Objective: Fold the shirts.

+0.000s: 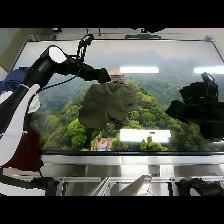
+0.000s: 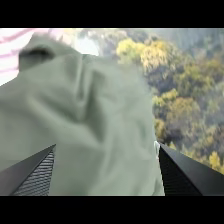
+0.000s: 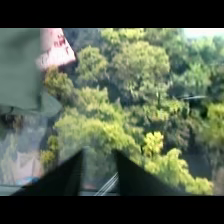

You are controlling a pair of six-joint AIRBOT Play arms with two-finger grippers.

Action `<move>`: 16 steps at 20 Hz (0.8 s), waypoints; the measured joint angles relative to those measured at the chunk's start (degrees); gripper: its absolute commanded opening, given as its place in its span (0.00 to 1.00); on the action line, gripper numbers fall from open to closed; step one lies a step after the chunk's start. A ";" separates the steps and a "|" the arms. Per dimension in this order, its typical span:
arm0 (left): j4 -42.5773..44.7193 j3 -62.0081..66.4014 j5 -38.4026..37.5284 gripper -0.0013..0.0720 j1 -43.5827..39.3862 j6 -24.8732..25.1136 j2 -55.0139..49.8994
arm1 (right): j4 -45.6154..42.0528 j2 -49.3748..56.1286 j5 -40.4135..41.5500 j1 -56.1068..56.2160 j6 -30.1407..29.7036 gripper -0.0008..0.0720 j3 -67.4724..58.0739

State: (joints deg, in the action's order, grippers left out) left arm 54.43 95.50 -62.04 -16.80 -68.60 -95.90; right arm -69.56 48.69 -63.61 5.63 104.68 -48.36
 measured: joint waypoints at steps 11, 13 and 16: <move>5.05 -22.08 -15.58 0.98 11.26 -6.84 10.21 | 11.15 9.97 5.25 3.61 -13.73 0.54 0.07; 4.50 -28.11 -10.95 0.98 11.34 -5.75 11.47 | 14.80 14.36 9.05 4.70 -15.96 0.54 0.07; 4.07 -32.02 -5.22 0.98 11.06 -4.11 10.40 | 20.52 20.81 13.09 5.46 -20.48 0.54 0.07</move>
State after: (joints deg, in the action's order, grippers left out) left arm 58.50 63.48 -67.26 -5.74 -72.71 -85.49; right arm -49.04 69.49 -50.52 11.09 84.20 -48.29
